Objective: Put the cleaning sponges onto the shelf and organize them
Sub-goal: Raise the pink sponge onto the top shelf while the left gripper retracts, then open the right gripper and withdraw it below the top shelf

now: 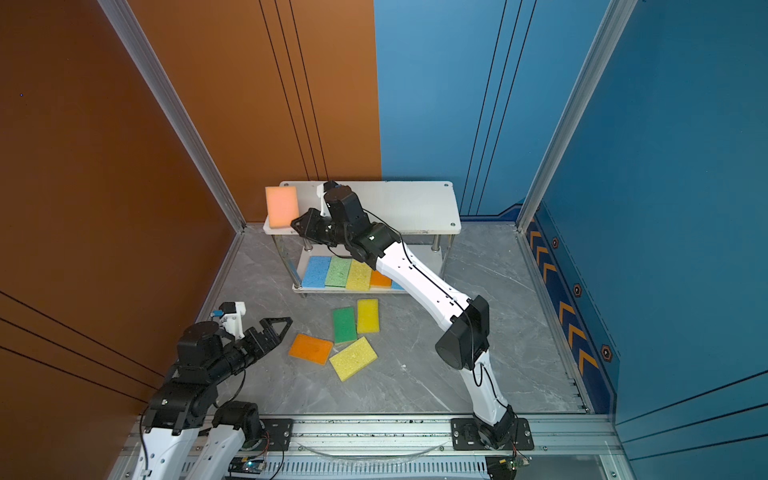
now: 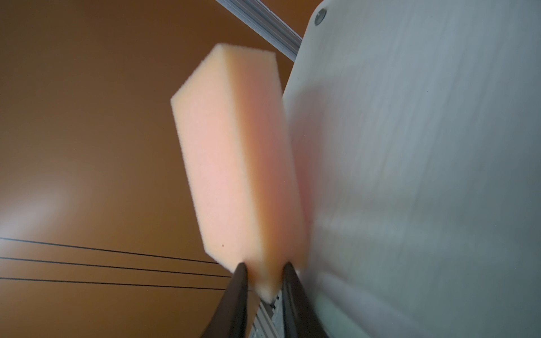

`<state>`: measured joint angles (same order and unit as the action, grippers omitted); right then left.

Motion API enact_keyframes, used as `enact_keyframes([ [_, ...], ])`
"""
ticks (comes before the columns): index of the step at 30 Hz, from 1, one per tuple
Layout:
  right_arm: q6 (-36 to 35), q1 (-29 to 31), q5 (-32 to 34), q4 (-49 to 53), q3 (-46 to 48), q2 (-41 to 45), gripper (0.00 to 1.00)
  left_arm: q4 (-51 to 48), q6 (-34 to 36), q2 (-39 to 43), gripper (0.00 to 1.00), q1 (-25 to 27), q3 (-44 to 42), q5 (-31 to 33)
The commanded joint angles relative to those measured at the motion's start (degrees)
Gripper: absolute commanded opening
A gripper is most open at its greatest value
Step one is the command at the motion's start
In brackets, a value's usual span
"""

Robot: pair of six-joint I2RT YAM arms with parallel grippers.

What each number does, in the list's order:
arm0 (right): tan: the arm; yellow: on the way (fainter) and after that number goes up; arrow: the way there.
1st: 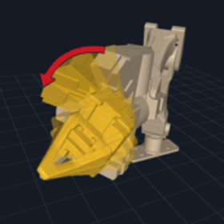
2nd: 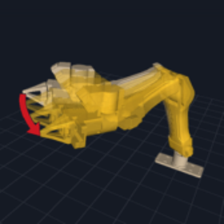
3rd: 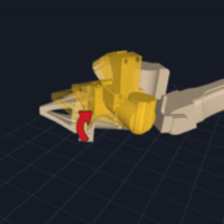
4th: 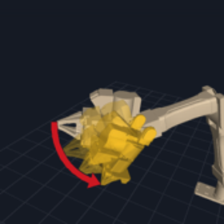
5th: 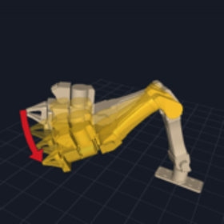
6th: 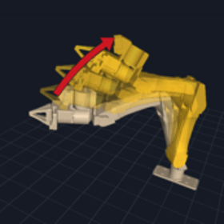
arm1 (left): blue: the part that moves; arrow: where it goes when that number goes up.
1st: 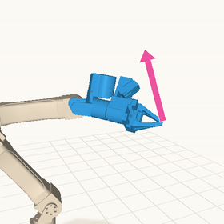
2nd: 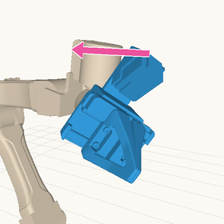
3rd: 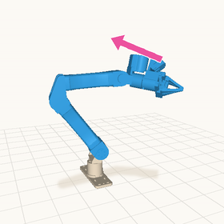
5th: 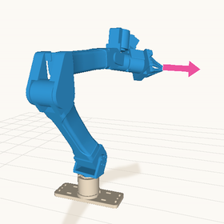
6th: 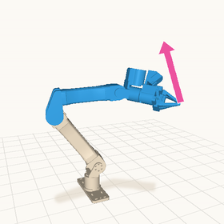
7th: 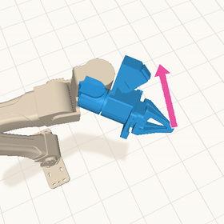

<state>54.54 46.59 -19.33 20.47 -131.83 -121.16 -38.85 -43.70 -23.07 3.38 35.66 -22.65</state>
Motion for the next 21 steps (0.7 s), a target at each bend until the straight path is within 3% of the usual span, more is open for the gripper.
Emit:
enact_keyframes([
  [1,1.4,0.0,-0.8,-2.3,-2.0,-0.7,0.29,-0.5,1.5,-0.2,0.99,-0.6,1.2,-1.7],
  [12,-0.6,1.8,-1.2,-2.7,2.1,4.9,0.45,-0.4,3.2,-2.1,0.98,-1.9,4.2,1.6],
  [21,-8.6,3.5,1.6,-2.7,21.8,22.8,0.51,-0.4,11.8,-16.6,0.98,-9.6,21.9,10.7],
])
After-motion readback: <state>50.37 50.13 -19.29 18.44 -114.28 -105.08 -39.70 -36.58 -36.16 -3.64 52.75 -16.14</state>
